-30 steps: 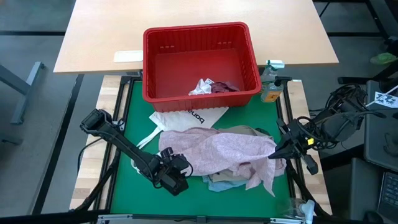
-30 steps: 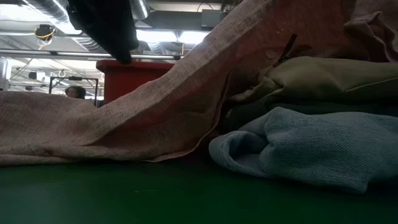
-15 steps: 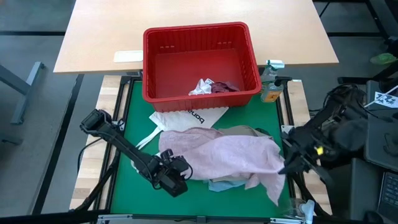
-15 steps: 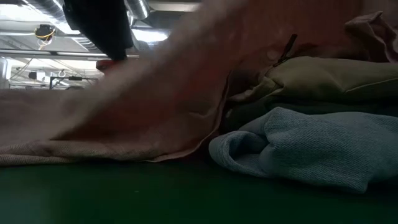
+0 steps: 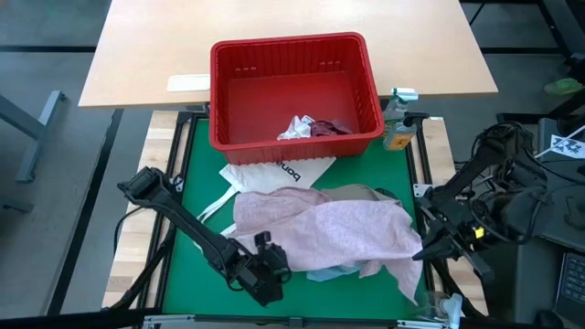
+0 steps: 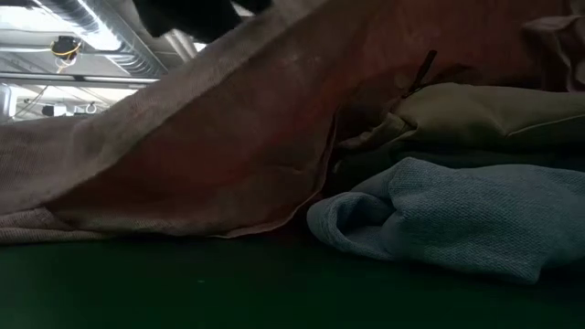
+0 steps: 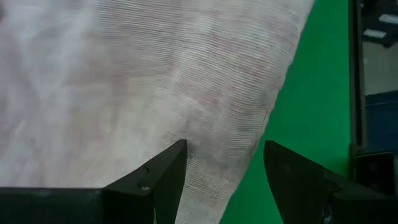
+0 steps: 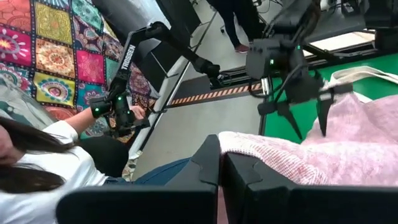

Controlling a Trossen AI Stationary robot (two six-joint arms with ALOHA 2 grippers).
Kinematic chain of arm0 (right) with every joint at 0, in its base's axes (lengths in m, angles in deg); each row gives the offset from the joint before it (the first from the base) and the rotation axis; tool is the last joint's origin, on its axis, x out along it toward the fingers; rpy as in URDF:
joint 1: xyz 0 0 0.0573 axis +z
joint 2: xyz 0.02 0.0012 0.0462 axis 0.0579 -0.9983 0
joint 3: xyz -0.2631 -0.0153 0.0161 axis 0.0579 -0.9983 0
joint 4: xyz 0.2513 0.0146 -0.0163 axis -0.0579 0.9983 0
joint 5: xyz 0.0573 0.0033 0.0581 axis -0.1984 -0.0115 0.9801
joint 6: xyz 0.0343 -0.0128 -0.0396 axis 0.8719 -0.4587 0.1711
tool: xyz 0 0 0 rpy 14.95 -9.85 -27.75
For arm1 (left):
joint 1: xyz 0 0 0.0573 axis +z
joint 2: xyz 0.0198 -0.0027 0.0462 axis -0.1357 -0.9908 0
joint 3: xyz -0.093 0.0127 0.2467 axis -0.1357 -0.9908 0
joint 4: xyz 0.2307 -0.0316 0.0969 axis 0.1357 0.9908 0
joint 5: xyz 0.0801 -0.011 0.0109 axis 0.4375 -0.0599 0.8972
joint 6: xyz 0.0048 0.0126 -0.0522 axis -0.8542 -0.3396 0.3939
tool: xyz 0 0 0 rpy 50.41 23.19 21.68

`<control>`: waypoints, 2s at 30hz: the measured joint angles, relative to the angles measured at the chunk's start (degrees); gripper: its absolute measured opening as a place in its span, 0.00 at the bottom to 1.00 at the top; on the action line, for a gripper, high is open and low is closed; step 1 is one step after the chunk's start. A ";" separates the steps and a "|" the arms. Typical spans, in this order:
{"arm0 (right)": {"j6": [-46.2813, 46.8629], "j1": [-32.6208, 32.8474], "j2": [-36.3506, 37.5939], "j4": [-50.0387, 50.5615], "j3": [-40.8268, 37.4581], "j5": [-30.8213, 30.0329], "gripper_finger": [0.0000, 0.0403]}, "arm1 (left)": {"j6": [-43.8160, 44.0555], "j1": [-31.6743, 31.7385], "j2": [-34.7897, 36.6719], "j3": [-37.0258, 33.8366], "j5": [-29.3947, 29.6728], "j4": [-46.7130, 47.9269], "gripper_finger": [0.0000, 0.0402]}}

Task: Fold laundry
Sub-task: Fold the pink shirt

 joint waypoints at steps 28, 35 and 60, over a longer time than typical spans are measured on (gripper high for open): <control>-2.79 -0.06 -0.15 -2.52 -0.07 -0.16 0.01 | 0.43 5.27 -7.51 -0.02 -0.33 -2.11 0.27; -2.77 -0.06 -0.35 -2.52 -0.07 -0.14 0.01 | 0.78 4.72 -7.48 0.03 -3.64 -2.37 0.02; 17.53 13.18 -19.50 -1.69 -0.07 5.15 0.01 | 13.83 -9.01 -7.22 14.80 -23.79 -1.71 0.02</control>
